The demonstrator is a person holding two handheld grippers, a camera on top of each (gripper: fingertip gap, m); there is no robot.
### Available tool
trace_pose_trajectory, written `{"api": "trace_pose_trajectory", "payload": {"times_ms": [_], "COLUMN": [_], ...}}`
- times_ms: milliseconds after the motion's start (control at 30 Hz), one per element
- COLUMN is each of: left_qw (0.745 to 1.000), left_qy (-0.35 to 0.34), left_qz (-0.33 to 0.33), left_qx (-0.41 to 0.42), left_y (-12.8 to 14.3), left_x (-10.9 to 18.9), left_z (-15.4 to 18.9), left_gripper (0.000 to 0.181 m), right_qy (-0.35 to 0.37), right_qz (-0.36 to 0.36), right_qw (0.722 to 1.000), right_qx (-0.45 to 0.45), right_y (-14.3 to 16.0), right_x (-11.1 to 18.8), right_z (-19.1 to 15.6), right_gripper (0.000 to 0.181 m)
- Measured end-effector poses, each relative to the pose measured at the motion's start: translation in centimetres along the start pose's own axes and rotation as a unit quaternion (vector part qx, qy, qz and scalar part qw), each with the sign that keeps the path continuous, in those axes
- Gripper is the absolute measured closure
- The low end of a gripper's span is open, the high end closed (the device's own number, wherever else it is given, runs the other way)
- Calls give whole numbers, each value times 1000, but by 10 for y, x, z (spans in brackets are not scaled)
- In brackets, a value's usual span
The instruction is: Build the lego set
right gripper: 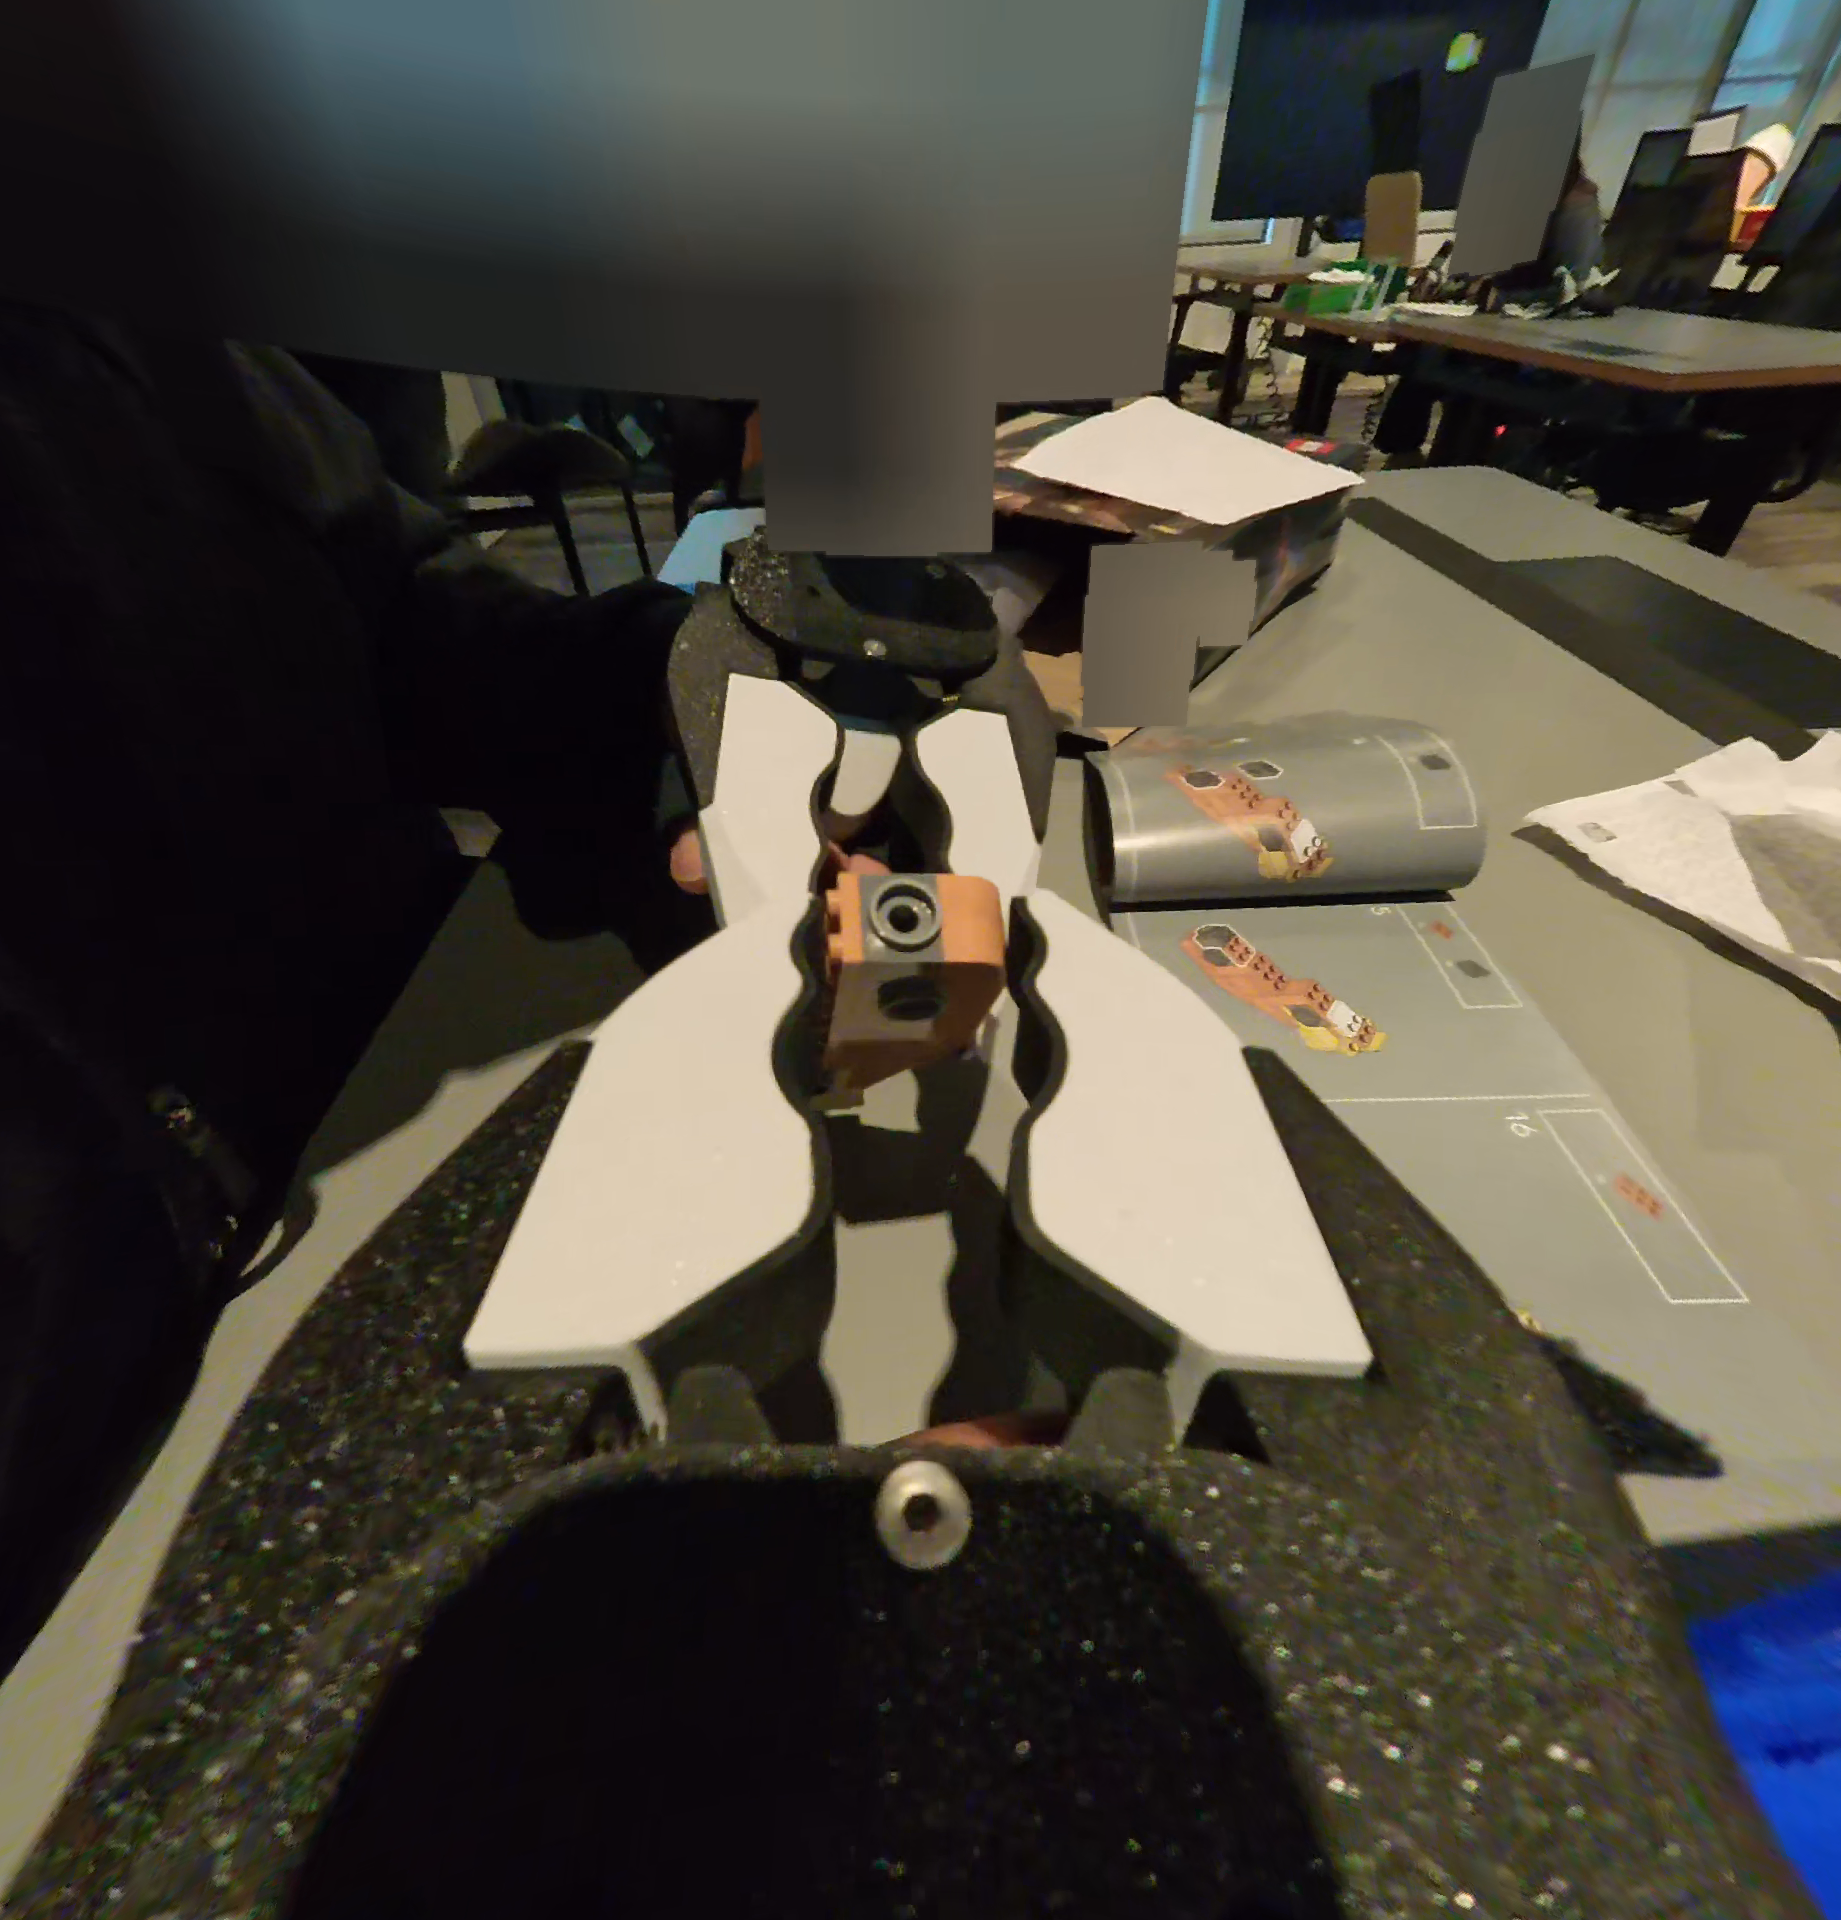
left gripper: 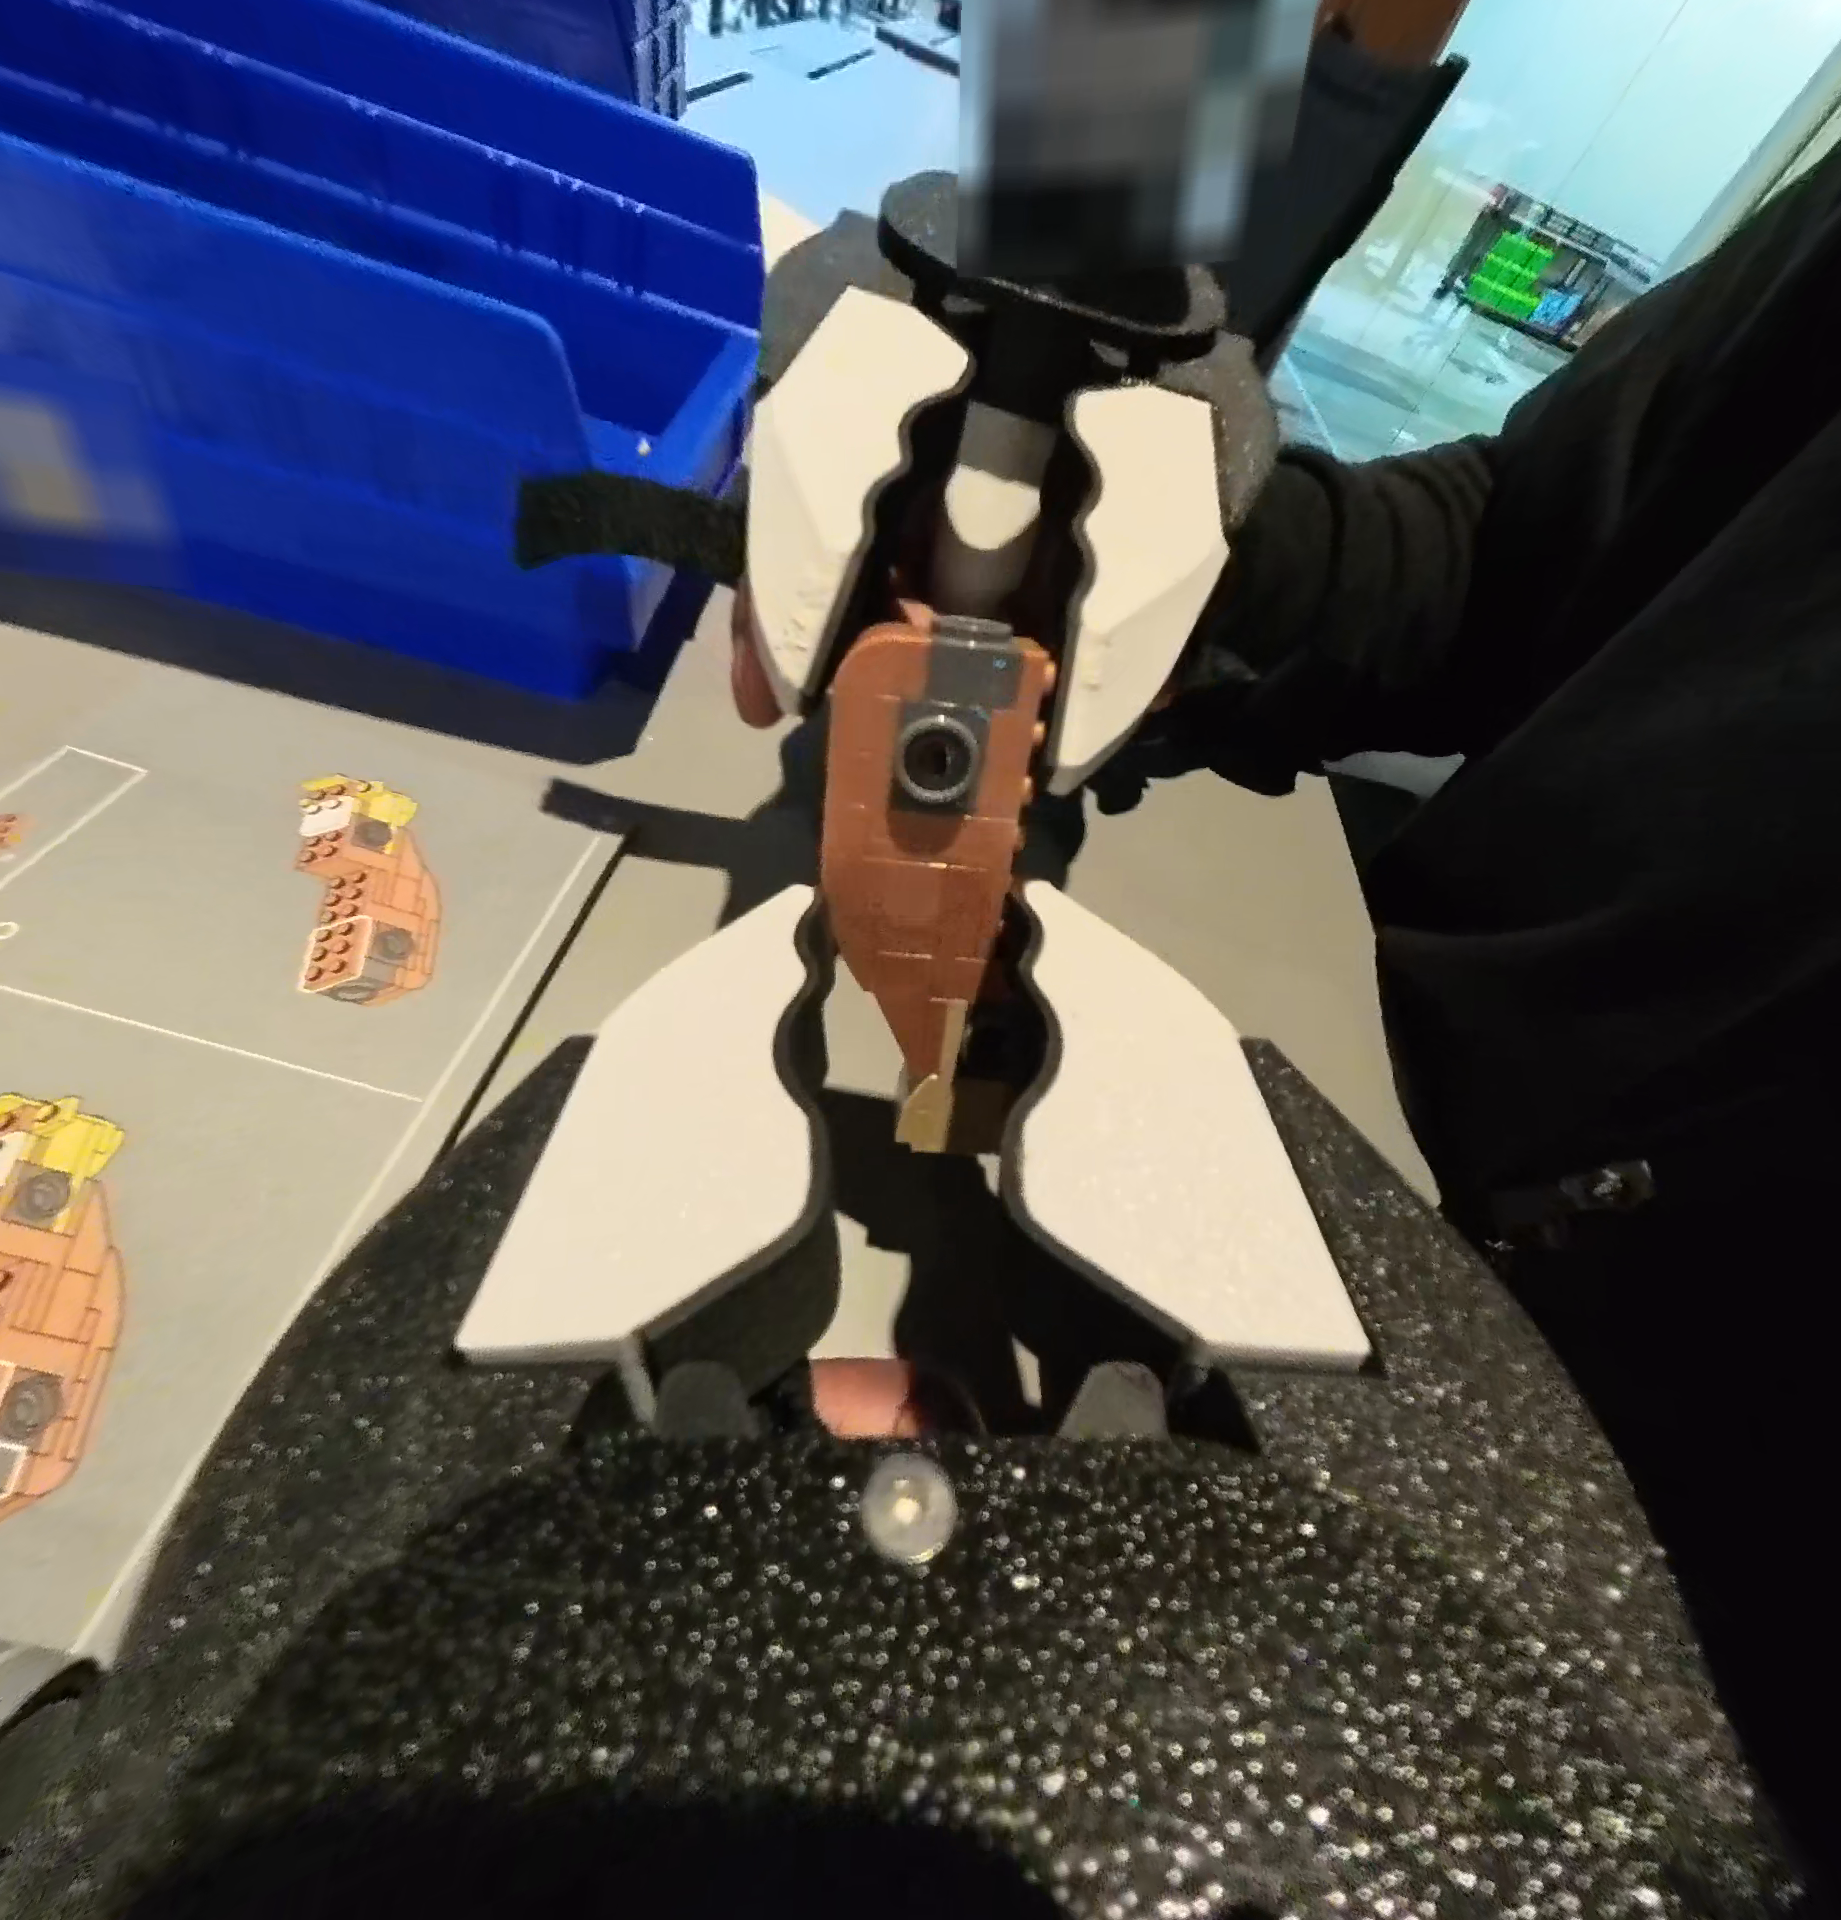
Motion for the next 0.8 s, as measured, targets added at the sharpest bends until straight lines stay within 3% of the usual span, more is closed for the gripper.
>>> {"api": "trace_pose_trajectory", "payload": {"times_ms": [200,300,367,567,700,800], "left_qw": [1000,999,997,987,977,970], "left_qy": [-2,-31,-46,-55,-94,-128], "left_qz": [4,41,64,110,93,69], "left_qx": [2,15,-8,-99,-167,-196], "left_y": [0,-8,-15,-24,-20,-13], "left_x": [3,8,16,44,38,29], "left_z": [-3,-10,-12,-5,-6,-11], "left_gripper": [150,148,133,118,114,112], "right_qy": [13,46,69,149,175,175], "right_qz": [18,42,72,167,246,266], "right_qw": [1000,994,982,903,812,791], "right_qx": [-19,-90,-160,-367,-499,-522], "right_y": [2,1,1,8,21,25], "right_x": [-1,0,2,16,21,16], "right_z": [1,11,18,30,34,29], "right_gripper": [148,148,149,149,148,148]}}
Point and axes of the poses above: each gripper's, where its closed fingertips meet, x back along the fingers, y out of its underside, z = x × y across the jaws, the point moved 4 cm from there along x, back along the fingers, and after that the axes turned 2 degrees about y, right-handed, at the moved point
